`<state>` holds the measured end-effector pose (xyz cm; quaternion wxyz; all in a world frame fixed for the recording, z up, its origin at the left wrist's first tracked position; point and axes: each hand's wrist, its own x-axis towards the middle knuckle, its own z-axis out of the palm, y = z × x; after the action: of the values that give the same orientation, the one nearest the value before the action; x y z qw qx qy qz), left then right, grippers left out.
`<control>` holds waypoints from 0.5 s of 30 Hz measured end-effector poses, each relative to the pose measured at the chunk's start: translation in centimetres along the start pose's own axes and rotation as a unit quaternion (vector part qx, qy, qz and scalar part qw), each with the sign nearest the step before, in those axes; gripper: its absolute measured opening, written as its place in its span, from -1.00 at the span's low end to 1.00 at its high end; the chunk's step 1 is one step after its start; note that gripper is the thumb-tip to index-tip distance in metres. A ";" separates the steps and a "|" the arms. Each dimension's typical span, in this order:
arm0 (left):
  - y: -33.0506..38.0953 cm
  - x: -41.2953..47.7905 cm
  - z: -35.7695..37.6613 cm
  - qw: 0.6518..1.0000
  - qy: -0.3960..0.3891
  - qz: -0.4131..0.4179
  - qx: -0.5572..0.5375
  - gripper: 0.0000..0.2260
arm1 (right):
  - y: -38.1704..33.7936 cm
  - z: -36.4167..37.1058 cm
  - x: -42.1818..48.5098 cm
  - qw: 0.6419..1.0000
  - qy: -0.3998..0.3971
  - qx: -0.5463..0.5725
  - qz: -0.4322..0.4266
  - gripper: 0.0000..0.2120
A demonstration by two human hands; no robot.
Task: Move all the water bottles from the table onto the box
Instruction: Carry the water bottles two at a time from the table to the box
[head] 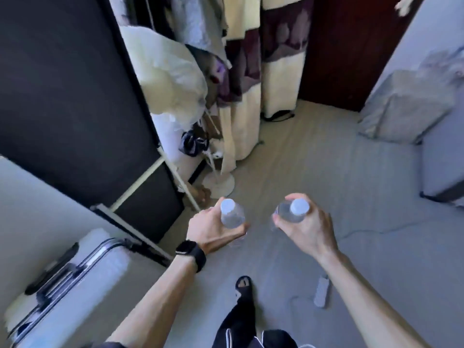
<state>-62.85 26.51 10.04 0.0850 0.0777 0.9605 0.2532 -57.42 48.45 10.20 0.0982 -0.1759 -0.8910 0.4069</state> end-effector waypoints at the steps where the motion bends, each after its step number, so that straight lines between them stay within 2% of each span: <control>1: 1.5 2.5 0.2 1.000 -0.011 0.018 0.004 -0.52 | 0.5 -0.8 1.8 1.000 0.016 0.000 0.012 -0.58; 9: 14.3 21.4 1.2 0.987 -0.058 0.144 0.031 -0.54 | 4.2 -8.0 15.7 0.985 0.139 -0.010 0.103 -0.60; 15: 25.0 32.1 4.3 0.972 -0.083 0.217 0.039 -0.55 | 8.8 -13.8 24.4 0.963 0.216 0.013 0.158 -0.60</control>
<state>-90.58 56.20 14.80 0.1047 0.3083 0.9195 0.2202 -73.43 72.95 13.28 0.2257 -0.3966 -0.8040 0.3814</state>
